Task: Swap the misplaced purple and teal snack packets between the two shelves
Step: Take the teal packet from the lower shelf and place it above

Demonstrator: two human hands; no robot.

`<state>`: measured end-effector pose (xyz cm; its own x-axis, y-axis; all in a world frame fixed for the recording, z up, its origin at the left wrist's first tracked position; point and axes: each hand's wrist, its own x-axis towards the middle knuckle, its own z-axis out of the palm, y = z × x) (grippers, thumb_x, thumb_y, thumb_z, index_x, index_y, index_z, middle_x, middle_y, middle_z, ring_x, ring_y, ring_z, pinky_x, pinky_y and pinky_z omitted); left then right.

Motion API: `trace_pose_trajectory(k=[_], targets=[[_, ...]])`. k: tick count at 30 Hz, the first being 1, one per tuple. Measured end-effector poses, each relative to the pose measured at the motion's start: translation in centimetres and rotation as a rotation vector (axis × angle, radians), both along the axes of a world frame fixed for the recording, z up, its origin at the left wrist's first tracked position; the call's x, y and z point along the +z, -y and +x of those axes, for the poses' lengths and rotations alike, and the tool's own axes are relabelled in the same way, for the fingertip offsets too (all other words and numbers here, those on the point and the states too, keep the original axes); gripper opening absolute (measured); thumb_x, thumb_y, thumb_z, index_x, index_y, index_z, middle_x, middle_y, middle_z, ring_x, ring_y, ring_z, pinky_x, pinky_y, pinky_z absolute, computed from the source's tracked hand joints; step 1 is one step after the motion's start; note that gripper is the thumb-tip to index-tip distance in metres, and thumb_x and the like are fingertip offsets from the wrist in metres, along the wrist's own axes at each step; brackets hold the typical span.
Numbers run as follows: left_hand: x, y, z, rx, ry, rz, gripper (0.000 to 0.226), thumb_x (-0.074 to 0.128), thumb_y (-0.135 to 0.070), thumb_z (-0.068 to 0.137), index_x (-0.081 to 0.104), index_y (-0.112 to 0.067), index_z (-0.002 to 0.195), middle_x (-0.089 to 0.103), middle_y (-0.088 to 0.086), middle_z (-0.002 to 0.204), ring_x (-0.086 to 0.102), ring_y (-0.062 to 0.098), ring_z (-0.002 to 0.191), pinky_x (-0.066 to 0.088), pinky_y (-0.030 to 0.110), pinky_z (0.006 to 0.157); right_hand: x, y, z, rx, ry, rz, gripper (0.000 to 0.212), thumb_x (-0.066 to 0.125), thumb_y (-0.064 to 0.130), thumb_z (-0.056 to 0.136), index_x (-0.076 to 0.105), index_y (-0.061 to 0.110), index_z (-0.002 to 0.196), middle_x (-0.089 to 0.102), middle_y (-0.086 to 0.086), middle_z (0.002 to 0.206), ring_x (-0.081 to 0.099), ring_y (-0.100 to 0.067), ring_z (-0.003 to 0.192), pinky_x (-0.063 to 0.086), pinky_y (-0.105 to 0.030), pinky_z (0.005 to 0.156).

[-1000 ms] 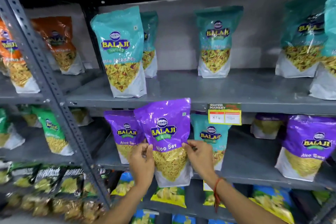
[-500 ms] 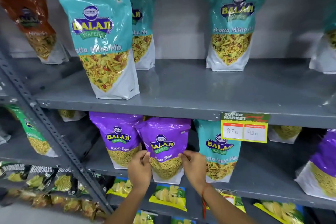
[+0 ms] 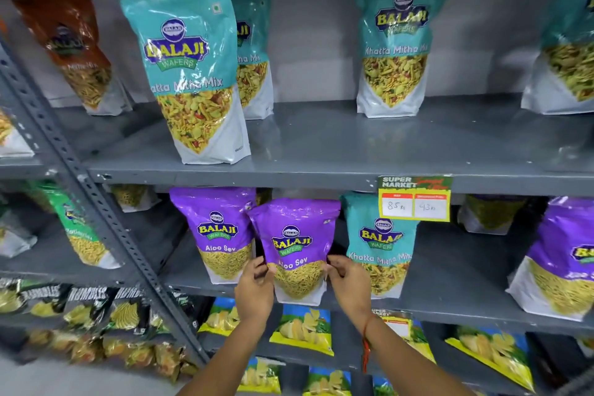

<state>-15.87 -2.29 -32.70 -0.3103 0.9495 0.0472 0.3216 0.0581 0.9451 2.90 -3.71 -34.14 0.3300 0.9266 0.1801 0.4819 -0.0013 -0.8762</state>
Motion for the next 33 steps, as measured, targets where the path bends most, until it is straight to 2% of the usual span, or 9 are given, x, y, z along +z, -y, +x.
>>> trace_pose_trajectory(k=[2, 9, 13, 16, 19, 21, 23, 26, 33], targets=[[0.5, 1.4, 0.6, -0.013, 0.025, 0.030, 0.033, 0.070, -0.028, 0.085, 0.063, -0.011, 0.113, 0.071, 0.005, 0.093, 0.066, 0.022, 0.082, 0.051, 0.036, 0.082, 0.2, 1.2, 0.6, -0.050, -0.058, 0.001, 0.022, 0.070, 0.021, 0.088, 0.075, 0.015, 0.109, 0.079, -0.005, 0.100, 0.073, -0.020, 0.093, 0.050, -0.022, 0.079], [1.9, 3.7, 5.9, -0.184, -0.041, 0.069, 0.009, 0.071, -0.024, 0.083, 0.072, -0.018, 0.090, 0.075, 0.005, 0.088, 0.067, 0.011, 0.073, 0.057, 0.036, 0.080, 2.5, 6.3, 5.2, -0.272, -0.197, 0.042, 0.014, 0.066, 0.021, 0.090, 0.074, 0.016, 0.100, 0.074, 0.001, 0.089, 0.071, -0.018, 0.088, 0.055, -0.031, 0.080], [2.8, 3.7, 10.6, -0.315, -0.097, 0.023, 0.028, 0.069, -0.031, 0.084, 0.072, -0.015, 0.107, 0.075, 0.001, 0.104, 0.065, 0.009, 0.073, 0.052, 0.027, 0.075, 3.5, 7.1, 9.6, -0.366, -0.219, 0.087, 0.019, 0.062, 0.024, 0.092, 0.072, 0.016, 0.107, 0.076, -0.001, 0.095, 0.071, -0.014, 0.088, 0.058, -0.034, 0.081], [2.2, 2.7, 13.5, -0.400, -0.136, -0.043, 0.050, 0.061, -0.040, 0.088, 0.055, -0.018, 0.132, 0.064, -0.005, 0.119, 0.069, 0.016, 0.087, 0.056, 0.038, 0.084, 3.4, 5.6, 12.5, -0.370, -0.229, 0.014, 0.032, 0.059, 0.020, 0.094, 0.062, 0.011, 0.125, 0.072, -0.009, 0.110, 0.068, -0.023, 0.100, 0.054, -0.037, 0.090], [0.9, 0.5, 15.6, -0.366, -0.116, -0.074, 0.070, 0.054, -0.063, 0.083, 0.047, -0.020, 0.138, 0.061, 0.005, 0.134, 0.066, 0.028, 0.108, 0.053, 0.047, 0.093, 2.7, 3.4, 14.5, -0.271, -0.291, -0.117, 0.046, 0.060, 0.025, 0.095, 0.052, 0.009, 0.137, 0.066, -0.014, 0.127, 0.064, -0.028, 0.114, 0.051, -0.034, 0.092], [0.0, -0.9, 16.4, -0.313, -0.008, -0.078, 0.064, 0.051, -0.071, 0.079, 0.056, -0.022, 0.121, 0.071, 0.007, 0.116, 0.072, 0.028, 0.092, 0.058, 0.050, 0.082, 2.6, 2.3, 15.2, -0.195, -0.321, -0.141, 0.044, 0.062, 0.027, 0.094, 0.055, 0.007, 0.133, 0.068, -0.008, 0.122, 0.064, -0.023, 0.112, 0.052, -0.017, 0.080], [0.2, -1.4, 16.9, -0.236, 0.041, -0.054, 0.030, 0.058, -0.050, 0.088, 0.062, -0.023, 0.100, 0.074, 0.005, 0.091, 0.073, 0.027, 0.074, 0.060, 0.050, 0.071, 2.6, 1.6, 15.6, -0.122, -0.260, -0.097, 0.030, 0.063, 0.025, 0.094, 0.067, 0.005, 0.115, 0.072, -0.003, 0.102, 0.070, -0.021, 0.100, 0.051, -0.009, 0.064], [0.1, -1.7, 17.4, -0.178, 0.080, -0.009, 0.027, 0.062, -0.038, 0.089, 0.069, -0.013, 0.094, 0.073, 0.002, 0.075, 0.072, 0.027, 0.067, 0.059, 0.051, 0.066, 1.7, 0.5, 16.3, -0.092, -0.138, -0.002, 0.024, 0.066, 0.026, 0.092, 0.073, 0.005, 0.083, 0.076, -0.010, 0.078, 0.072, -0.025, 0.076, 0.056, -0.039, 0.065], [0.3, 0.5, 17.4, -0.163, 0.066, 0.059, 0.025, 0.063, -0.030, 0.089, 0.074, -0.008, 0.095, 0.066, -0.014, 0.058, 0.070, 0.017, 0.056, 0.057, 0.038, 0.058, 0.9, 1.8, 16.4, -0.173, -0.015, 0.063, 0.031, 0.066, 0.029, 0.089, 0.071, 0.004, 0.070, 0.074, -0.015, 0.068, 0.067, -0.030, 0.064, 0.048, -0.040, 0.051]])
